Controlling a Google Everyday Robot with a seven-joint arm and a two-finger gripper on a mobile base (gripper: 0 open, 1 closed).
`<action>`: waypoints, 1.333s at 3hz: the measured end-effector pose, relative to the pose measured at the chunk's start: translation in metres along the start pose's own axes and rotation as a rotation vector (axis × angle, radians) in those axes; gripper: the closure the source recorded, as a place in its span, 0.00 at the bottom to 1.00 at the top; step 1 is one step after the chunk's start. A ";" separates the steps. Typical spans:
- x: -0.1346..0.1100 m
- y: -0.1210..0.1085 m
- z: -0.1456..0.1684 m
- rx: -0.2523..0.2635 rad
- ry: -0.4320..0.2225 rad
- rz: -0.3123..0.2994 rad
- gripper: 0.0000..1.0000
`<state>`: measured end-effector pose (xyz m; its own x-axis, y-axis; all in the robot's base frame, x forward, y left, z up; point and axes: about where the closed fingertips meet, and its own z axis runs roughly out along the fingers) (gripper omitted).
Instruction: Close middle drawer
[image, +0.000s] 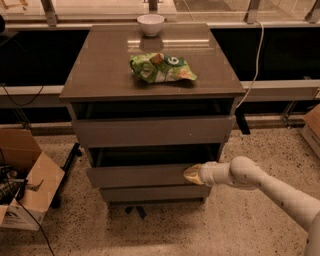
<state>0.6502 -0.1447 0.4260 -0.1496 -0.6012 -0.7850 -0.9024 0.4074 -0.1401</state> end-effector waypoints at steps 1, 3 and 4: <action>-0.016 -0.017 0.008 0.024 -0.047 -0.032 1.00; -0.018 -0.016 0.012 0.020 -0.052 -0.035 0.61; -0.019 -0.014 0.015 0.015 -0.054 -0.035 0.37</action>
Offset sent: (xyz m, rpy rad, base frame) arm 0.0207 0.0082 0.0101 0.0256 -0.0558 0.0073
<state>0.6715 -0.1288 0.4342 -0.0954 -0.5780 -0.8105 -0.9005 0.3971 -0.1772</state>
